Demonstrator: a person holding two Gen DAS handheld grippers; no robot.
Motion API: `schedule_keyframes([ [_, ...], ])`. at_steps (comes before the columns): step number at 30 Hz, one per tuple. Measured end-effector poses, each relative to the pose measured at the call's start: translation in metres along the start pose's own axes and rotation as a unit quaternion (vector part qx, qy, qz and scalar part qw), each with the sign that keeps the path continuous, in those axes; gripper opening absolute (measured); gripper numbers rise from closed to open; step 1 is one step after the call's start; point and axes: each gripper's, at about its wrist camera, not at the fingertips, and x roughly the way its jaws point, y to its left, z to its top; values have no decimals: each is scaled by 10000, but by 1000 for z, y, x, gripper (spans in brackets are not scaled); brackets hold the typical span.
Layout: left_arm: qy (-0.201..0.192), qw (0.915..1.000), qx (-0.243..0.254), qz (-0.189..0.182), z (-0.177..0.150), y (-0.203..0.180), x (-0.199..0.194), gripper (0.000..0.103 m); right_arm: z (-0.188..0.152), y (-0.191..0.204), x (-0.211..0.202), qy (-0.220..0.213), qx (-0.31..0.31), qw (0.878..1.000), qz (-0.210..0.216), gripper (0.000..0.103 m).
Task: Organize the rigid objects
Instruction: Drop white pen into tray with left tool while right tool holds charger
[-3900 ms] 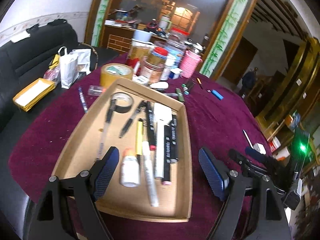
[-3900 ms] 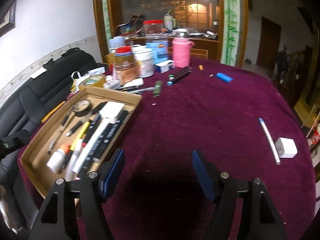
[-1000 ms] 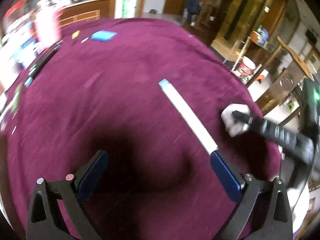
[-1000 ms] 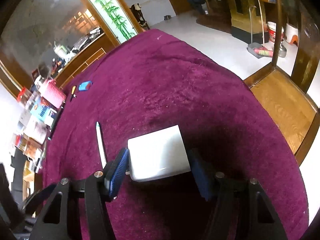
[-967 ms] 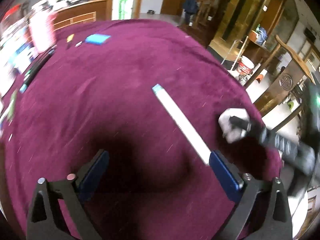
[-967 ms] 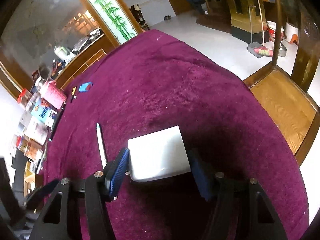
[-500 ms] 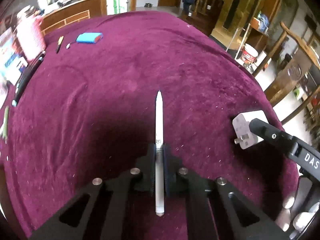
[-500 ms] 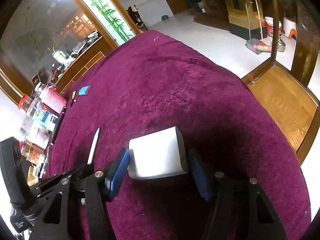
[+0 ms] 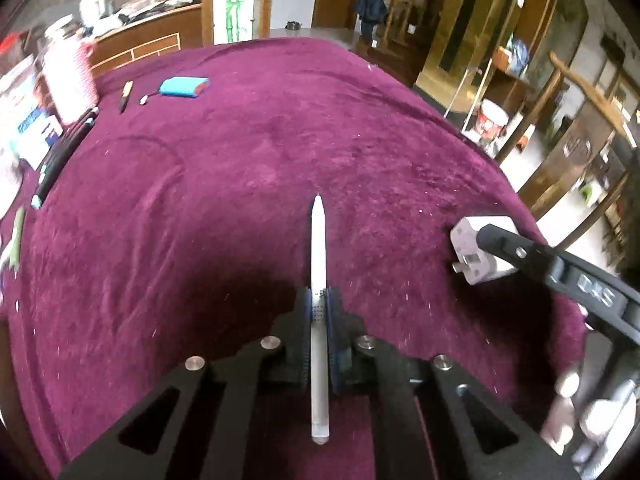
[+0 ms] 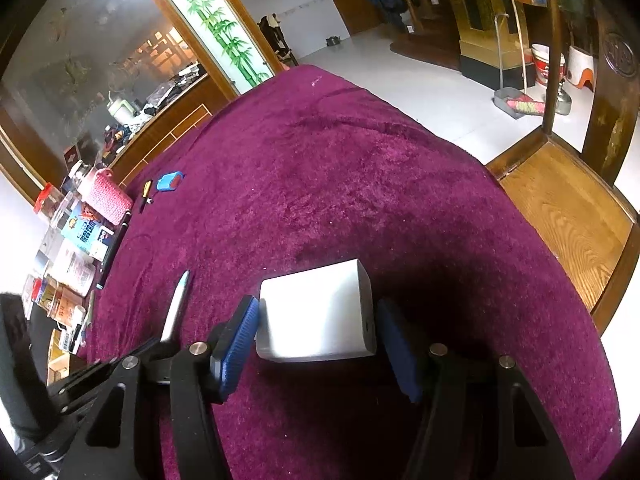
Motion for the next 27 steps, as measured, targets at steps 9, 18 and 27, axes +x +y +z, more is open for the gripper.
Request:
schedule_keyframes([
  [9,-575,9948,-762,-346,-60,59,-92,7,1,0,2,-79,8,9997,220,63],
  [18,-1072,9715,-2111,111,-165,182,-207,7,-1,17,-7,-435,-329,9975,453,16],
  [27,-1572,9459,-2804,442,-252,247,-277,7,-6,31,-14,-293,-473,9978,373,85],
])
